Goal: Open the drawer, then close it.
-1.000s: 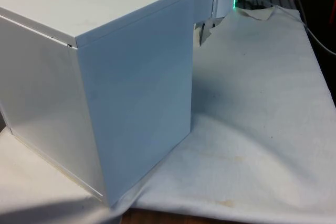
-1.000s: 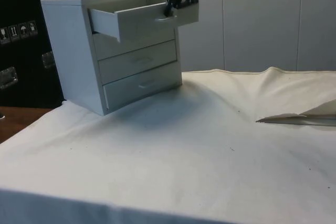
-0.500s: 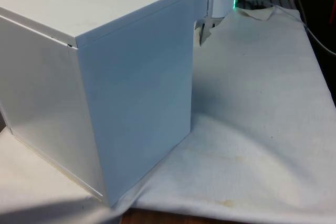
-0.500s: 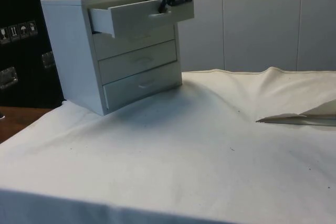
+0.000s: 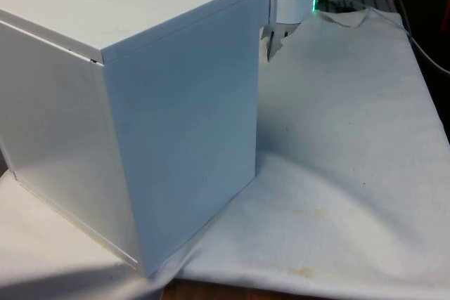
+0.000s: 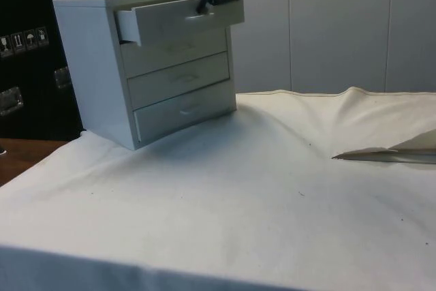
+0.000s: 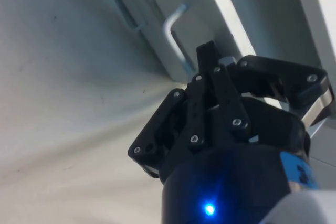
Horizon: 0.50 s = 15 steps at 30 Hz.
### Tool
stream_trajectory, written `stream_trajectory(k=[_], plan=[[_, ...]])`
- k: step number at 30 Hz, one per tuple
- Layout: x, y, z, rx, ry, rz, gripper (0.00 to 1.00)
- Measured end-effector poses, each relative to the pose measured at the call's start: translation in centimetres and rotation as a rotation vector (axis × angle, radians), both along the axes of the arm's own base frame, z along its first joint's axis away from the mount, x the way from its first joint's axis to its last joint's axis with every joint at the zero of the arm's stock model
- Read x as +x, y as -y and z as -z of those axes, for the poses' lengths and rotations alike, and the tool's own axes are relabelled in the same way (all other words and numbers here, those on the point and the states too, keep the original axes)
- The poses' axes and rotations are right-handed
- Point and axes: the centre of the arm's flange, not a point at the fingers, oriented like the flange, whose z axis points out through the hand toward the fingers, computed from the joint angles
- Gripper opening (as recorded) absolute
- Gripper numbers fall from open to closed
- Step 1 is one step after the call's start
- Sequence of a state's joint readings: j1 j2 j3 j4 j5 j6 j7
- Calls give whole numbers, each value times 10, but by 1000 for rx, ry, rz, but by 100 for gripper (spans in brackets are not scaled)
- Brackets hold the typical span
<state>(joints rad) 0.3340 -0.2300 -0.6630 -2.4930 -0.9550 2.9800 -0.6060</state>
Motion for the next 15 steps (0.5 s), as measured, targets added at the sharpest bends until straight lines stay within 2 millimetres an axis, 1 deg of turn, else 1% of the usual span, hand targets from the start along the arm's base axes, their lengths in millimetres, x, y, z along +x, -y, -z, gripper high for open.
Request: stream_trajectory(k=[9,15], plan=[[10,7,-4,-20,6,9,0],[21,8,-3,-36,9,11,0]])
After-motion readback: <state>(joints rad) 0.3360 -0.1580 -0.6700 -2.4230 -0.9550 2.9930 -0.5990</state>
